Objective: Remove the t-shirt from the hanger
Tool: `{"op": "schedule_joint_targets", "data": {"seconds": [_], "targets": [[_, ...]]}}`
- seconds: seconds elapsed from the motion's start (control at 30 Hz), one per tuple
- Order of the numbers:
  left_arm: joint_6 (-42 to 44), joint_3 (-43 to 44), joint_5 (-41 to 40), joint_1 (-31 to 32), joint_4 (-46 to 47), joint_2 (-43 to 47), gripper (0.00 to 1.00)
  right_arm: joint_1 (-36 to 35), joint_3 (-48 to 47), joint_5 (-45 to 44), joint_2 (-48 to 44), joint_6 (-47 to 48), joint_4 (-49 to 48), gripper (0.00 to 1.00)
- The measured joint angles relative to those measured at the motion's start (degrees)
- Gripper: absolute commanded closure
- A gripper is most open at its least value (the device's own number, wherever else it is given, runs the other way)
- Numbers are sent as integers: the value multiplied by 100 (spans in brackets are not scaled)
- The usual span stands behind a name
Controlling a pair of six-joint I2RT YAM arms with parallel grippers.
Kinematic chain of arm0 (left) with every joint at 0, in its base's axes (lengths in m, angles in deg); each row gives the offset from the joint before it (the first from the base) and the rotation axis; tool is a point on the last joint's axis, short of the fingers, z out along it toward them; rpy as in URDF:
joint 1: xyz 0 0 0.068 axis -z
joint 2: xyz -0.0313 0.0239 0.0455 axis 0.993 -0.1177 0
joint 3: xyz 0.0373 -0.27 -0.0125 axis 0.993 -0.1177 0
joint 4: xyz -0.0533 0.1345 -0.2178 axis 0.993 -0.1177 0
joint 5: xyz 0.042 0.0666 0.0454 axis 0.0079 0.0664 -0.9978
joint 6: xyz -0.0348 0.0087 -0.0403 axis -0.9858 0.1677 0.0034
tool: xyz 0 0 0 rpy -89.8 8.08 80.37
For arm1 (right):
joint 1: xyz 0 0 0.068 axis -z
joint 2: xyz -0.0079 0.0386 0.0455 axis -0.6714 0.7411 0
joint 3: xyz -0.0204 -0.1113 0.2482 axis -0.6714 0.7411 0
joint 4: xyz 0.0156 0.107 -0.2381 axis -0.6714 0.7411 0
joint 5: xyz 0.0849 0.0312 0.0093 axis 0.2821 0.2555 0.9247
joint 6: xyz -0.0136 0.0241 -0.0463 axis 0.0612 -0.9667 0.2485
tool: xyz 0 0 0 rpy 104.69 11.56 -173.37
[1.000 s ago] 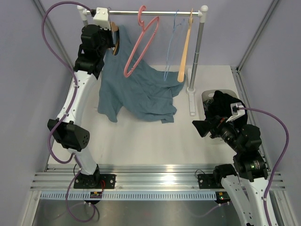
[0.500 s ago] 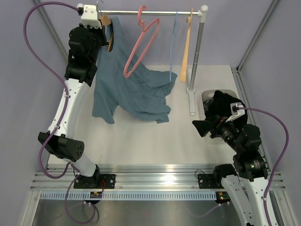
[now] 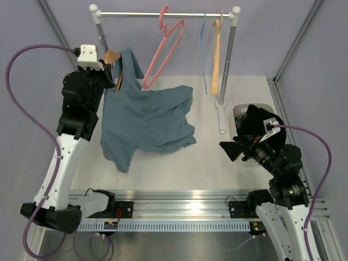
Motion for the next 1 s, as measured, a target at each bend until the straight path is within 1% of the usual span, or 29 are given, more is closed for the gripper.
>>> {"op": "schedule_joint_targets", "data": {"seconds": [0.1,0.37,0.47,0.6,0.67,0.8,0.87,0.93,1.0], "targets": [[-175,-254,-7,0,-258,758,100,0,26,199,109,17,-118,1],[-817,-398,76,0,-1047,2728,100,0,-195,636,577,42,-358,1],[-1088,-310,223,0,-1497,3167,100,0,-763,737,817,-114,-579,1],[-1394,-146,501,-2,-2280,3416,100,-24,-2094,901,1438,-81,-796,0],[-1495,-151,684,-4,-2653,3541,100,-166,-2605,890,1687,22,-857,0],[-1652,-313,1099,-4,-3117,3840,100,-732,-3152,664,2011,407,-785,0],[-1751,-407,1458,-11,-3248,3978,100,-1204,-3471,291,2280,748,-544,1],[-1847,-450,1862,-13,-3348,4061,100,-2050,-3895,-369,2686,1228,-208,1],[-1910,-463,2201,-13,-3423,4100,100,-3077,-4312,-1163,3136,1810,105,1]]}}
